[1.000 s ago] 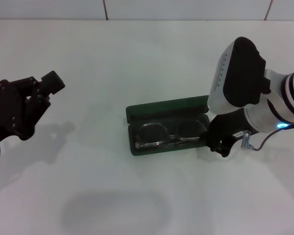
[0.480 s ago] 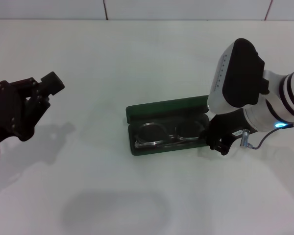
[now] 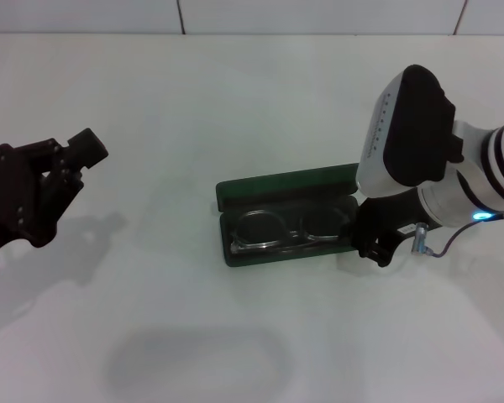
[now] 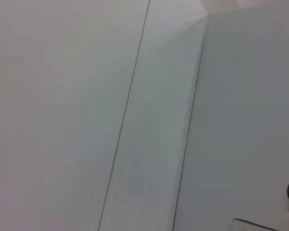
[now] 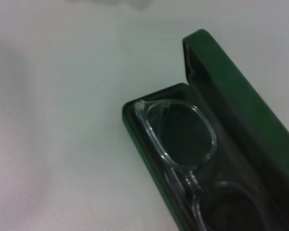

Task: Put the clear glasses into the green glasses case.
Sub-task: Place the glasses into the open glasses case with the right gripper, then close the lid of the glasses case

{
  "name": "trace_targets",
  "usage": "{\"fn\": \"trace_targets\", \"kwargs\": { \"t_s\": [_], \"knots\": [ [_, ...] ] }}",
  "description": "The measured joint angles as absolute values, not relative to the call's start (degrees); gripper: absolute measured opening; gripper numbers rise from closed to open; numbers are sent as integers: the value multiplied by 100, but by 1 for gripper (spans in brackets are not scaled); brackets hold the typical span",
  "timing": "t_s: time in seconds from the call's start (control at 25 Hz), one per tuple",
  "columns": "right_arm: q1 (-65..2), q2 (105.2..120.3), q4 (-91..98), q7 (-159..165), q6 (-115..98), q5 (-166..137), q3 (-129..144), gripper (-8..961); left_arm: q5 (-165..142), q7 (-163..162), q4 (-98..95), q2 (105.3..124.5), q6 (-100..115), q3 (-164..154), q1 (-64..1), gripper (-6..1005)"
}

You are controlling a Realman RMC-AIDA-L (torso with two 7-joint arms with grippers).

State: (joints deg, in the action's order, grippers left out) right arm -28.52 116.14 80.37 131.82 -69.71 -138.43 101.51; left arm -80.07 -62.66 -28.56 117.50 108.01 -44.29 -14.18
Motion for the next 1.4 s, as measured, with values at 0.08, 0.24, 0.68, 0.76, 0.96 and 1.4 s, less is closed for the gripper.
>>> {"fn": "trace_targets", "kwargs": {
  "t_s": [0.08,0.24,0.68,0.76,0.96,1.4],
  "knots": [
    [-2736,11613,8264,13213,-7089,-13844,10151,51,-8007,-6266,-2856,11750,10802,-4429,-1415,40],
    [-2320,11606,9015,13289,-7339,-13842,10145,52,-7986,-6296,-2900,11701,10860,-4418,-1423,40],
    [-1230,11554,10095,12555,-8312,-12294,8149,53,-7876,-6978,-3044,11415,10828,-4376,-1580,40],
    [-1092,11546,9969,12252,-8498,-11920,7503,53,-7960,-7141,-3100,11404,10652,-4391,-1768,40],
    [-996,11541,8894,10874,-9348,-10494,5337,53,-8302,-7343,-3143,11412,10370,-4410,-2181,40],
    [-1072,11547,6283,8906,-11006,-9067,2434,204,-9438,-8318,-3156,11610,9449,-4421,-3403,221]
  ]
}}
